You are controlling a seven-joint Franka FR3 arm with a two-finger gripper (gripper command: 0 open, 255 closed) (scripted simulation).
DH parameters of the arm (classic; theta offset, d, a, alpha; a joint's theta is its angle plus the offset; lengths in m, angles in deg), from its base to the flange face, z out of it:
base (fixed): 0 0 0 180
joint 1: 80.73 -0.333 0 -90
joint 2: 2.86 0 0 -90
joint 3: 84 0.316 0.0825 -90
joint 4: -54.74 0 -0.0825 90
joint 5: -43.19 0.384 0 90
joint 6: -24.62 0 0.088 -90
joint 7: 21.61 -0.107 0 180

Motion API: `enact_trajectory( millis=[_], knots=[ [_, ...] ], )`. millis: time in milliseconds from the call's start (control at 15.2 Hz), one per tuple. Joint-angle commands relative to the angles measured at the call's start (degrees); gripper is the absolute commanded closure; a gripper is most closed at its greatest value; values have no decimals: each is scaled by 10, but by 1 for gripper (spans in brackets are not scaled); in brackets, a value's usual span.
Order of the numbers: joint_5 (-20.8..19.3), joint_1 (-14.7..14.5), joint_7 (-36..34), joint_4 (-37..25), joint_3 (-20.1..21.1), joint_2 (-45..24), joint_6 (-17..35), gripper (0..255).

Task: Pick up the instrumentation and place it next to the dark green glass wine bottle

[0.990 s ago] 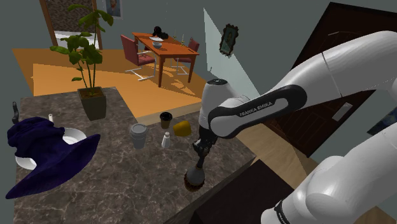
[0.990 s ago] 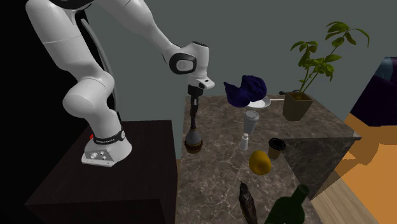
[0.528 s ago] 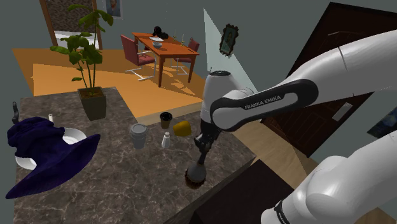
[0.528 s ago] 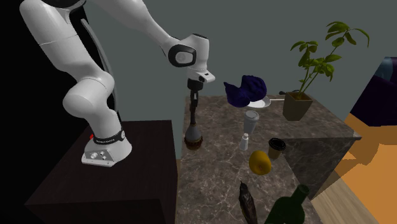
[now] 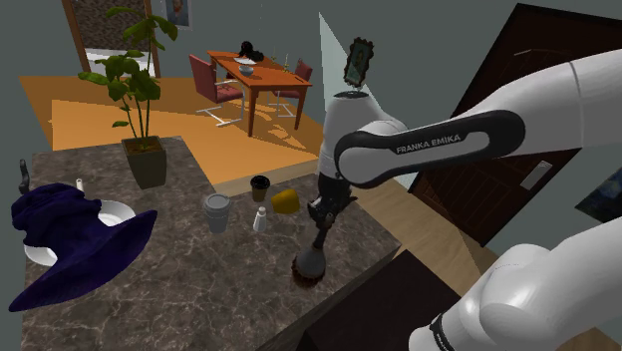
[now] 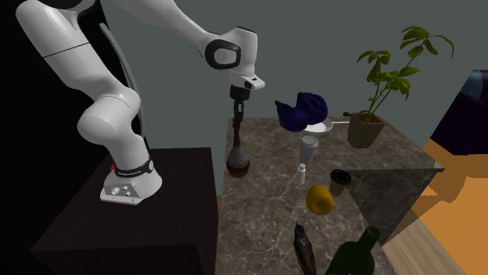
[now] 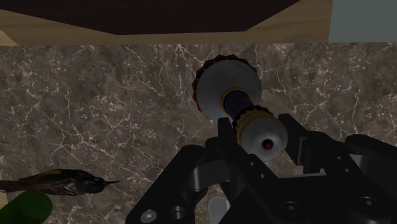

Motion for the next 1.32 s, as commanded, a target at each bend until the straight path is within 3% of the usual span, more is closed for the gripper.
enact_trajectory(
  millis=[0,1254],
  knots=[
    [1,0,2,-9,-2,9,-18,255],
    [4,0,10,-112,-14,64,-175,255]
  ],
)
